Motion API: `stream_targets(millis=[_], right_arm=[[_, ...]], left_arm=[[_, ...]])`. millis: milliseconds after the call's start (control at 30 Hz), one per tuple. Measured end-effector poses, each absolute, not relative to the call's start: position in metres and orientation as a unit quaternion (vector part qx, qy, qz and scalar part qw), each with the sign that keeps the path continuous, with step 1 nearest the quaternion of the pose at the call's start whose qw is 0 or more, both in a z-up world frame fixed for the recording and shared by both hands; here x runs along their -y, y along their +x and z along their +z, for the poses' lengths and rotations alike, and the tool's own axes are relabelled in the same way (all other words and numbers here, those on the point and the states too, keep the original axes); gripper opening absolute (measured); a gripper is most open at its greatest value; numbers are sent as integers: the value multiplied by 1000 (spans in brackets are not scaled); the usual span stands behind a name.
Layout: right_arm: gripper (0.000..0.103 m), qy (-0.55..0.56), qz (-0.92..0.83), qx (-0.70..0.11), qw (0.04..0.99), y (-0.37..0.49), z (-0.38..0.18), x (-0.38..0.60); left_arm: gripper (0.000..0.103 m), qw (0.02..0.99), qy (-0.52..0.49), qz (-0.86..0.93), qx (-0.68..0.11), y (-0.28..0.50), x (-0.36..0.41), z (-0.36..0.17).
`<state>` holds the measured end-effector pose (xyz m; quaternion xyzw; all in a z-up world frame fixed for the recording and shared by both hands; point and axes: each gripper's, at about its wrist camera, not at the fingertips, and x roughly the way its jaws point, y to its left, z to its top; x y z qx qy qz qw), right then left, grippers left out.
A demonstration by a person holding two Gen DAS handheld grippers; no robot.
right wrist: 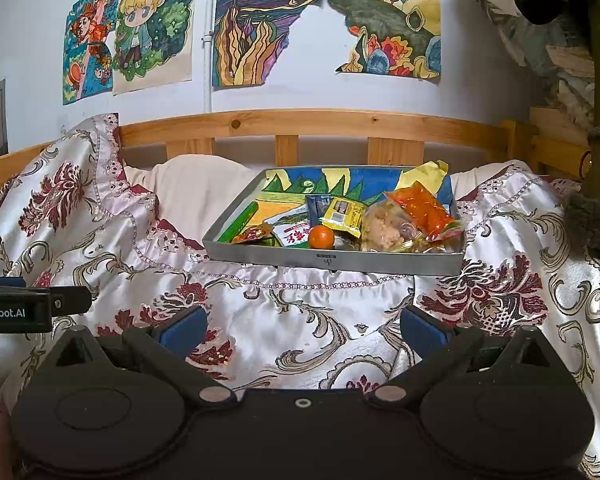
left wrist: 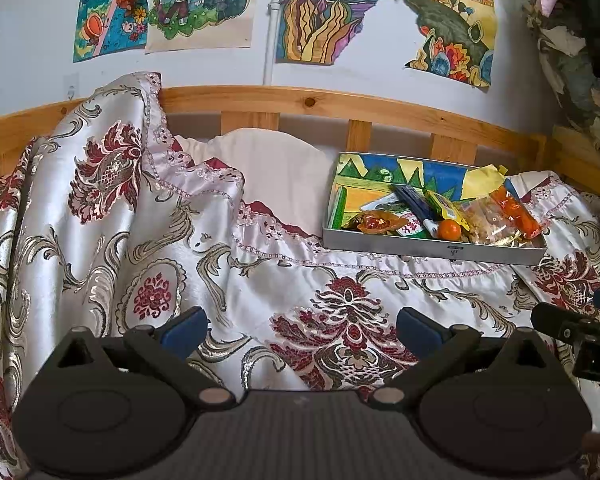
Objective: Organize snacks
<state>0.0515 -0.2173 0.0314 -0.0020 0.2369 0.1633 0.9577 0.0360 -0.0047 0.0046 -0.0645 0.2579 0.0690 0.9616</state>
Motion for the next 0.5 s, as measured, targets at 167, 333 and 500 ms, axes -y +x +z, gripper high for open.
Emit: stream_targets(millis=[167,333,500], right_arm=[[102,-2,163,-237,958,52,32,217],[102,-2,163,-238,958,51,31,217],[102,-3,163,-238,958,52,32,217]], left_arm=[[103,962,-66,67,-256,35,5,5],[103,962,-66,68,-255,35,4,5],[103,962,-67,67,-256,35,5,5]])
